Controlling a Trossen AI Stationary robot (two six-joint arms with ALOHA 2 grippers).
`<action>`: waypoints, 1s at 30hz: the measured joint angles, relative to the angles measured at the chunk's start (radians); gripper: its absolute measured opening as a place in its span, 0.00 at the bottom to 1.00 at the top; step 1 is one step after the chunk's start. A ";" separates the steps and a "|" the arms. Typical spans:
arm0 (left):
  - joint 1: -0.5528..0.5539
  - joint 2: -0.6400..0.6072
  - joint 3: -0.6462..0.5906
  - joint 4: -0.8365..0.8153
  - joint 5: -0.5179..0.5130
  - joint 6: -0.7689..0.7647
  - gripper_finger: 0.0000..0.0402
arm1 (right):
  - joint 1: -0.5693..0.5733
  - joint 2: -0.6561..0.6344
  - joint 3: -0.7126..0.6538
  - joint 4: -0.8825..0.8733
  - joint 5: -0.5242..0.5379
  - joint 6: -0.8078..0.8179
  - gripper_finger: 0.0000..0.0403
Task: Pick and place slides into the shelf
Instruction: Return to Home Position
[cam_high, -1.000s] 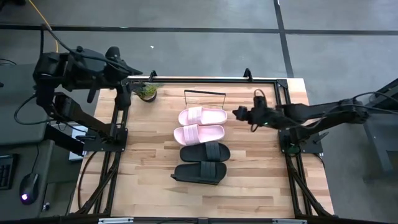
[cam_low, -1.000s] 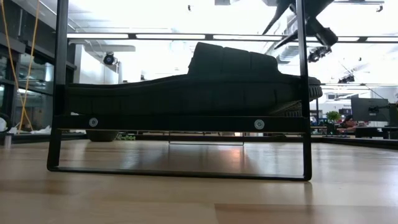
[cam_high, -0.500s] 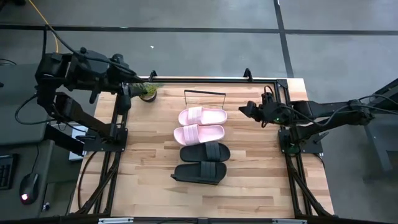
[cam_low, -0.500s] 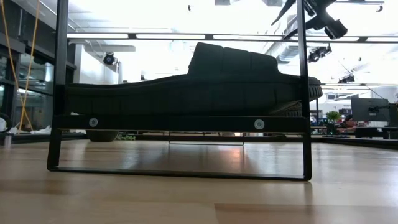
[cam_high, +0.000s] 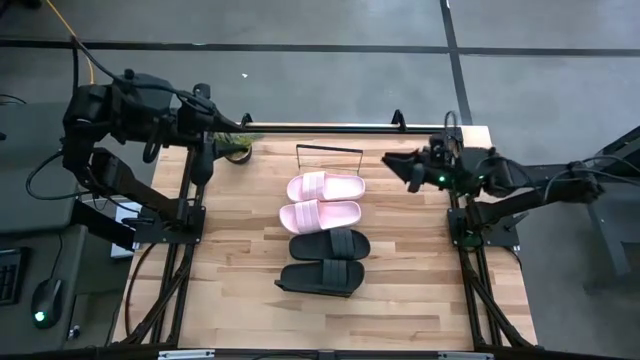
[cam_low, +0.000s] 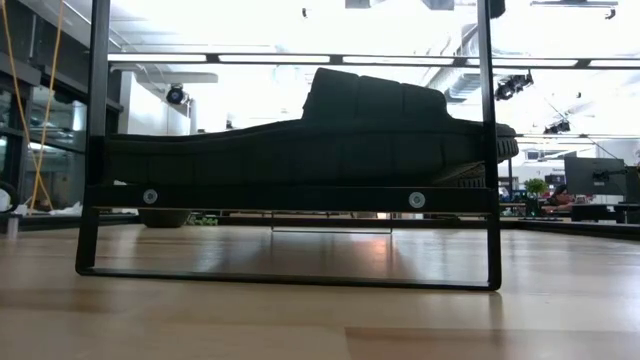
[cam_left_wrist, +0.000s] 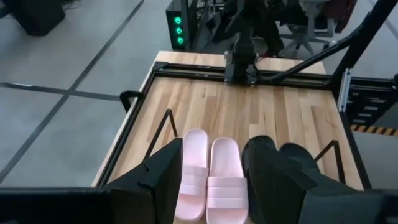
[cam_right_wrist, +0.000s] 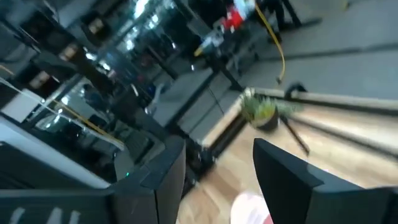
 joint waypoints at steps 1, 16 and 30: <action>0.000 0.000 0.000 0.004 0.000 -0.001 0.42 | -0.006 -0.013 0.000 0.008 0.006 -0.016 0.44; 0.001 0.001 0.000 0.113 0.094 0.029 0.42 | -0.040 -0.166 0.000 0.187 -0.028 -0.376 0.44; 0.001 -0.062 -0.001 0.068 0.042 -0.004 0.42 | -0.040 -0.187 0.000 0.267 0.050 -0.472 0.44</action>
